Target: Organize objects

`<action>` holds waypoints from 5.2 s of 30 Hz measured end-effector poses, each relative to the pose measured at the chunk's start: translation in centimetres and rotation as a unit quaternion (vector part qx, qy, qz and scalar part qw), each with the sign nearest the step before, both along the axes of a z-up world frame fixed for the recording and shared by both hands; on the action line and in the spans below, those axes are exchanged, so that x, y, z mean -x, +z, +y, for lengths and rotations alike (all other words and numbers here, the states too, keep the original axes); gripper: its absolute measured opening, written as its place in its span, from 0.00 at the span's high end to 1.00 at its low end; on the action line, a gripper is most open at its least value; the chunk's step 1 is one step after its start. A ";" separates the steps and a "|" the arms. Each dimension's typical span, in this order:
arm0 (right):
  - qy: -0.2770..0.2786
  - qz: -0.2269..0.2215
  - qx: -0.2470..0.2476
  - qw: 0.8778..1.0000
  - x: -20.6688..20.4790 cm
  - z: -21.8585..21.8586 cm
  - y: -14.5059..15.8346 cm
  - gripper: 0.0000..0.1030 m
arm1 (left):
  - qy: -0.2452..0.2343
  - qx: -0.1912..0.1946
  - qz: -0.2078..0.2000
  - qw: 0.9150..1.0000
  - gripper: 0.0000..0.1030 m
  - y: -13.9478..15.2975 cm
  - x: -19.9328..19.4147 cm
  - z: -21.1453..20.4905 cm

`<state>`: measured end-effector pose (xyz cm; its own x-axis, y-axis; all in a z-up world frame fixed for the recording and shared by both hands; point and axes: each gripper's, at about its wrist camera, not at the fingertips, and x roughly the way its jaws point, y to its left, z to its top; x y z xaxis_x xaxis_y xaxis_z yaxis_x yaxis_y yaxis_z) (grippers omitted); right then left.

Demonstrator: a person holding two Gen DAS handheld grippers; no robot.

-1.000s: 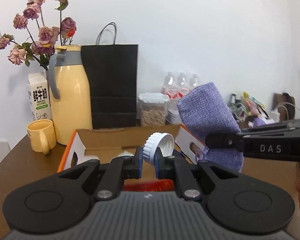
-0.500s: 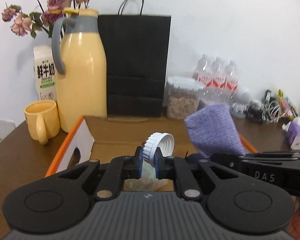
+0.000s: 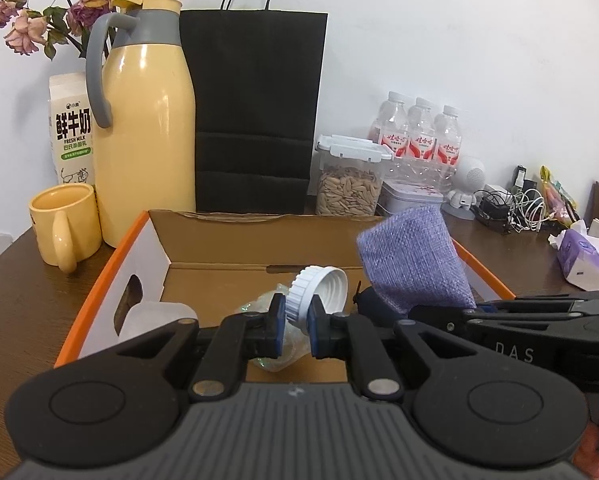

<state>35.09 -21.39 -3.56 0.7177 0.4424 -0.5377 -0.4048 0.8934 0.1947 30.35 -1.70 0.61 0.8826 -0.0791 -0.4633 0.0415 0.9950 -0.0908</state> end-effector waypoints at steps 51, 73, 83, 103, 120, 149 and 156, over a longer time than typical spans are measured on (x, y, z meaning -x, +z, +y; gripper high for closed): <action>-0.022 -0.081 0.031 0.996 20.6 -3.5 3.1 0.00 | 0.065 -0.028 -0.047 0.996 0.00 3.5 19.7 3.3; -0.013 -0.021 0.086 0.996 27.0 -3.1 -2.6 0.02 | 0.074 -0.025 0.020 0.997 0.00 -1.1 26.5 5.3; -0.006 0.002 0.092 0.996 25.3 -3.4 -4.1 0.29 | 0.083 -0.022 0.026 0.996 0.00 -1.4 26.9 6.2; 0.045 -0.019 0.085 0.995 23.6 -2.5 -4.6 0.90 | 0.076 -0.025 0.042 0.996 0.00 -2.3 24.3 6.1; 0.033 -0.040 0.060 0.997 23.1 -3.5 -3.9 0.97 | 0.058 -0.035 0.051 0.996 0.00 -3.0 21.5 5.2; 0.018 -0.059 0.047 0.997 20.5 -4.8 -2.8 0.97 | 0.017 -0.020 0.075 0.997 0.97 -4.2 13.9 3.6; 0.016 -0.068 0.047 0.997 20.7 -5.0 -2.1 0.97 | 0.018 -0.026 0.043 0.999 0.97 -2.4 15.4 3.7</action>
<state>14.35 -26.34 -5.69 0.7730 0.4185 -0.4768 -0.4498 0.8915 0.0534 14.96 2.05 -1.83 0.8412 -0.0222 -0.5403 0.0002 0.9992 -0.0407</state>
